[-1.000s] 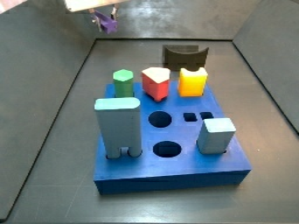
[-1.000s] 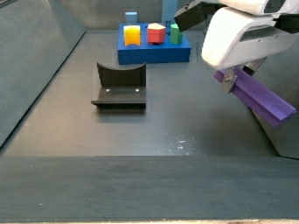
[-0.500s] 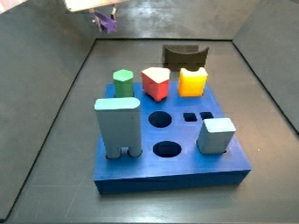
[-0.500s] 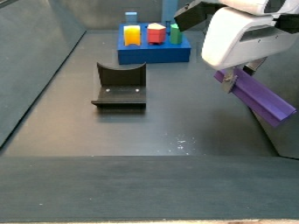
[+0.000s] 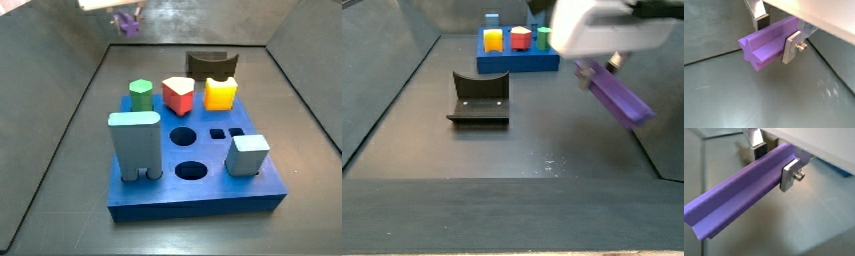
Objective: Pick up the star object. Move up. Place the star object on the fixture. Regrasp the star object. Move to above the board. Insert the star object.
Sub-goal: Place the star object on the fixture.
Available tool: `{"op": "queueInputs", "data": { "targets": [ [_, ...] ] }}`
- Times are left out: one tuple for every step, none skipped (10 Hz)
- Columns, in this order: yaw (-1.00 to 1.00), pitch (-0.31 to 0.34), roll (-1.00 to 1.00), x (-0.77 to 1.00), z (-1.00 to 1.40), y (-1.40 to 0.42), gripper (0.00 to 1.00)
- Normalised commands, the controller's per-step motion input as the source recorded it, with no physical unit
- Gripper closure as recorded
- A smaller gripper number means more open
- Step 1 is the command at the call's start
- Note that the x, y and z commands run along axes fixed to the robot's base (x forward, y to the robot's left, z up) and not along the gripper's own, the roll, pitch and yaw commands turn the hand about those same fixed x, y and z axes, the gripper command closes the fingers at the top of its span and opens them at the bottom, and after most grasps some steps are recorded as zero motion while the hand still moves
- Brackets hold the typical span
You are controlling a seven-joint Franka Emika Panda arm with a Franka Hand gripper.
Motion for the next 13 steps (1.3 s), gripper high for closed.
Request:
{"op": "queueInputs", "data": {
  "targets": [
    [-1.0, 0.118, -0.11, 1.0, 0.39, -0.47, 1.0],
    [-1.0, 0.124, -0.12, 1.0, 0.38, -0.46, 1.0],
    [-1.0, 0.133, -0.12, 1.0, 0.36, -0.44, 1.0],
    [-0.95, 0.138, -0.12, 1.0, 0.33, -0.42, 1.0],
    [-0.62, 0.102, -0.1, 1.0, 0.3, -0.38, 1.0],
    [-0.4, 0.087, -0.08, 1.0, 0.27, -0.35, 1.0],
    [-0.22, 0.08, -0.07, 1.0, 0.24, -0.31, 1.0],
    [-0.15, 0.085, -0.07, 1.0, 0.22, -0.28, 1.0],
    [-0.11, 0.088, -0.06, 1.0, 0.2, -0.25, 1.0],
    [-0.05, 0.1, -0.06, 1.0, 0.17, -0.22, 1.0],
    [-0.03, 0.111, -0.05, 1.0, 0.15, -0.19, 1.0],
    [-0.01, 0.126, -0.05, 1.0, 0.12, -0.16, 1.0],
    [0.06, 0.091, -1.0, 1.0, 0.09, -0.12, 1.0]
  ]
}}
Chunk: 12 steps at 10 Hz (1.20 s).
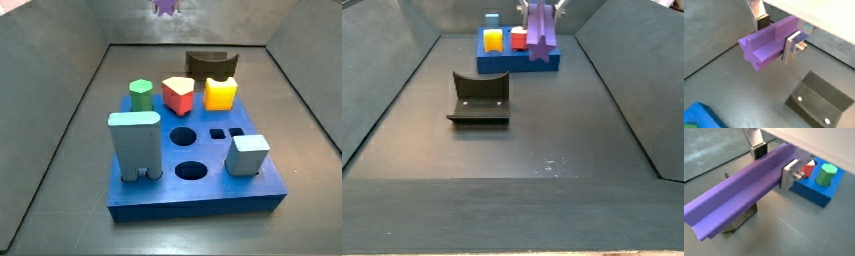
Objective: Pick up the star object. Move up. Place the star object on the fixture. Regrasp the star object. Move to above the board. Insert the star object.
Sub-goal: Place the star object on the fixture.
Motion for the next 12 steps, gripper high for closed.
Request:
{"op": "queueInputs", "data": {
  "targets": [
    [0.06, 0.093, -1.0, 1.0, 0.06, -0.08, 1.0],
    [0.04, 0.097, -1.0, 1.0, 0.05, -0.05, 1.0],
    [0.03, 0.107, -1.0, 1.0, 0.04, -0.03, 1.0],
    [0.02, 0.112, -1.0, 1.0, 0.03, -0.02, 1.0],
    [0.01, 0.12, -1.0, 1.0, 0.02, 0.0, 1.0],
    [0.0, 0.124, -1.0, 1.0, 0.01, 0.0, 1.0],
    [-0.01, 0.13, -1.0, 1.0, 0.0, 0.02, 1.0],
    [-0.02, 0.134, -1.0, 1.0, 0.0, 0.02, 1.0],
    [-0.04, 0.139, -1.0, 1.0, -0.01, 0.03, 1.0],
    [-0.06, 0.141, -1.0, 1.0, -0.01, 0.03, 1.0],
    [-0.08, 0.147, -1.0, 0.99, -0.01, 0.04, 1.0],
    [-0.1, 0.152, -1.0, 0.92, -0.02, 0.04, 1.0]
  ]
}}
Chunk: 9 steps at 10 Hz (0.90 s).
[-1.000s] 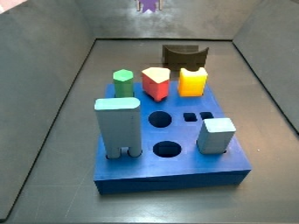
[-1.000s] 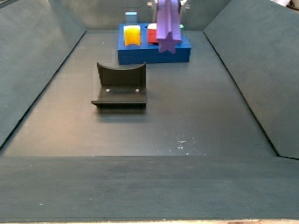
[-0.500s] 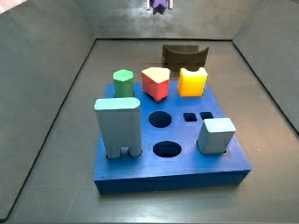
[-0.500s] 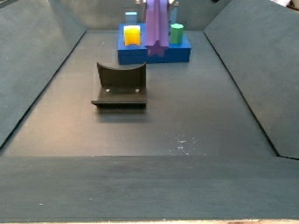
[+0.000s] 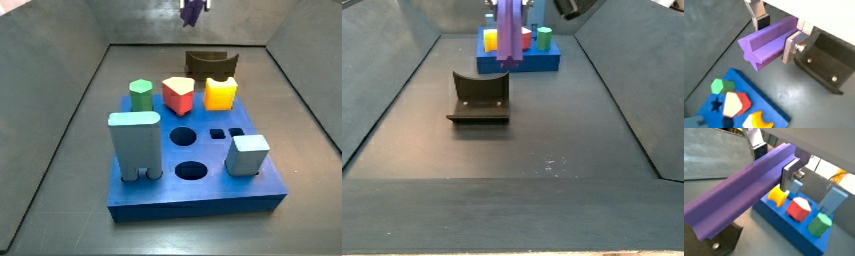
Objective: Pick up the star object. Move up. Place the star object on the fixture. Regrasp the star object. Move to above the board. Insert the star object.
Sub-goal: Place the star object on the fixture.
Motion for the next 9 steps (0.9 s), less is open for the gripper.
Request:
{"op": "queueInputs", "data": {
  "targets": [
    [-0.13, 0.157, -1.0, 0.84, -0.02, 0.04, 1.0],
    [-0.15, 0.159, -1.0, 0.8, -0.02, 0.04, 1.0],
    [-0.18, 0.133, -0.86, 0.73, -0.02, 0.04, 1.0],
    [-0.19, 0.102, -0.69, 0.67, -0.02, 0.04, 1.0],
    [-0.18, 0.063, -0.46, 0.6, -0.02, 0.04, 1.0],
    [-0.17, 0.039, -0.3, 0.55, -0.01, 0.04, 1.0],
    [-0.16, 0.01, -0.22, 0.49, -0.01, 0.03, 1.0],
    [-0.14, -0.011, -0.19, 0.41, -0.01, 0.03, 1.0],
    [-0.12, -0.021, -0.18, 0.32, -0.01, 0.03, 1.0]
  ]
}}
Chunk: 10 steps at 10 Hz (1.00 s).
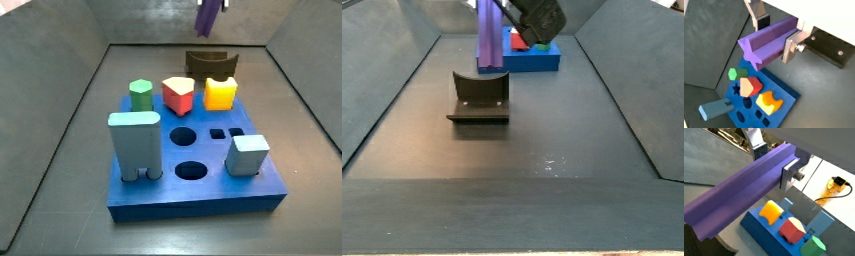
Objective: Pick up the star object. Move up. Place the star object on the fixture. Regrasp the star object. Move to above the board. Insert the star object.
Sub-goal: Place the star object on the fixture.
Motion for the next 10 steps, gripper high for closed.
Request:
{"op": "queueInputs", "data": {
  "targets": [
    [-0.1, -0.016, -0.17, 0.26, -0.01, 0.03, 1.0],
    [-0.09, -0.004, -0.16, 0.2, -0.02, 0.03, 1.0],
    [-0.09, -0.09, -0.18, 0.14, -1.0, 0.12, 1.0],
    [-0.07, -0.089, -0.18, 0.12, -1.0, 0.12, 1.0],
    [-0.05, -0.086, -0.16, 0.11, -1.0, 0.11, 1.0],
    [-0.02, -0.082, -0.12, 0.11, -1.0, 0.1, 1.0],
    [0.0, -0.075, -0.1, 0.11, -1.0, 0.09, 1.0],
    [0.01, -0.063, -0.08, 0.11, -0.99, 0.08, 1.0],
    [0.01, -0.054, -0.08, 0.1, -0.83, 0.06, 1.0],
    [0.01, -0.046, -0.09, 0.09, -0.69, 0.04, 1.0]
  ]
}}
